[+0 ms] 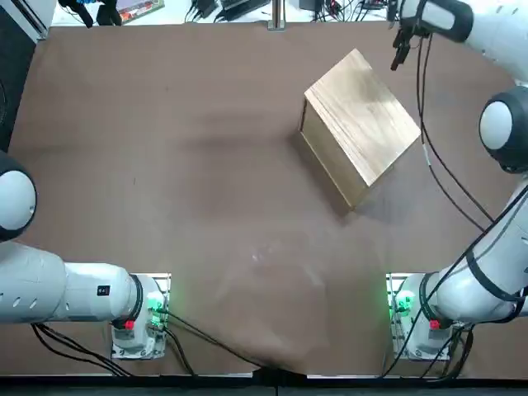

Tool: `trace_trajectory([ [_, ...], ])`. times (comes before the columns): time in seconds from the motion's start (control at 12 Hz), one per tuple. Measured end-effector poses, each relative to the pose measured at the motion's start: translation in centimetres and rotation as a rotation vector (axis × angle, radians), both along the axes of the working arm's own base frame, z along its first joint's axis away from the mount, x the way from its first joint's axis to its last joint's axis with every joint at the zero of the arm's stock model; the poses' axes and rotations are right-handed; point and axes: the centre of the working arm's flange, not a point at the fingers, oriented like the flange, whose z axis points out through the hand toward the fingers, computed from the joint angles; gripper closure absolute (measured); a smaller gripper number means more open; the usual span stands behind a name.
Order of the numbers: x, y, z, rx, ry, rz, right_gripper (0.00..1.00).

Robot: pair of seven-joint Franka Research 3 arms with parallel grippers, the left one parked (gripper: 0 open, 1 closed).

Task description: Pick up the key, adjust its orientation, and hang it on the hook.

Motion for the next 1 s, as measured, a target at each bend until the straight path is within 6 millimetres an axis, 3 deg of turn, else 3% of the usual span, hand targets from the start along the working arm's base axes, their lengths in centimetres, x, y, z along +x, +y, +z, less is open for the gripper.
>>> trace_trajectory([
  [0.42,0.5,-5.2,3.9,0.062,-0.035,-0.16,0.0],
  [0.67,-0.5,-8.0,6.0,0.069,-0.008,-0.318,0.0],
  [0.75,-1.3,-9.1,8.0,0.073,0.003,-0.438,0.0],
  [1.0,-3.0,-10.1,11.4,0.078,0.023,-0.605,0.0],
])
